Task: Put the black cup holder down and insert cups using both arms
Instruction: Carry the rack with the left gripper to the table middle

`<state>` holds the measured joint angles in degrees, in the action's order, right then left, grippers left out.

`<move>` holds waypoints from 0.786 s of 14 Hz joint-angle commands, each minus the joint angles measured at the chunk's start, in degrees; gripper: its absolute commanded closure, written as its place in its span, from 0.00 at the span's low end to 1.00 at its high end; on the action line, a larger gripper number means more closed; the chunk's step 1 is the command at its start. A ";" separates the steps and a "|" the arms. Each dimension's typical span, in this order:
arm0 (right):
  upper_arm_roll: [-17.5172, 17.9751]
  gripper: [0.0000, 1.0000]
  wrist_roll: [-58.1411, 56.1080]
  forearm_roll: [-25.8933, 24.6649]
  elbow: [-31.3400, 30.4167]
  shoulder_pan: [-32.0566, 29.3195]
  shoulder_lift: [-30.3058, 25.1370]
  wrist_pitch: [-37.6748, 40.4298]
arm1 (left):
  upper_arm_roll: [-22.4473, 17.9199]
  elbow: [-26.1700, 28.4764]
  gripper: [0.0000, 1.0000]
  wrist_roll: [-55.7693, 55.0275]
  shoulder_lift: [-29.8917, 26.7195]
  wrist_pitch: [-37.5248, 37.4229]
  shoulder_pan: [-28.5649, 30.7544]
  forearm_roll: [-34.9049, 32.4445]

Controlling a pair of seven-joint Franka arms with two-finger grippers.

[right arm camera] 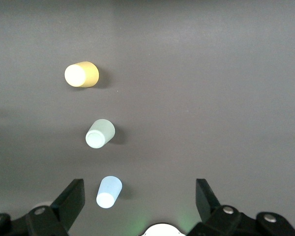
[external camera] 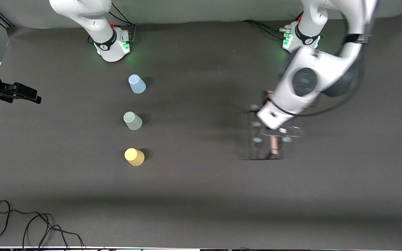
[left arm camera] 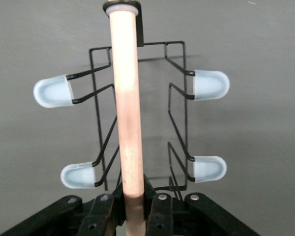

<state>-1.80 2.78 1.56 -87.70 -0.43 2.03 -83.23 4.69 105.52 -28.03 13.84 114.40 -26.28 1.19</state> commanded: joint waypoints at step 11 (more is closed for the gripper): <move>0.13 0.00 0.38 0.20 0.69 -0.36 0.16 0.53 | -1.17 -14.72 1.00 -20.40 16.39 8.74 -19.43 0.22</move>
<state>-1.83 2.78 1.56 -87.70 -0.43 2.04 -83.20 4.69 93.71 -47.98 29.17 123.95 -44.42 1.29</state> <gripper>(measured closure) 0.000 0.907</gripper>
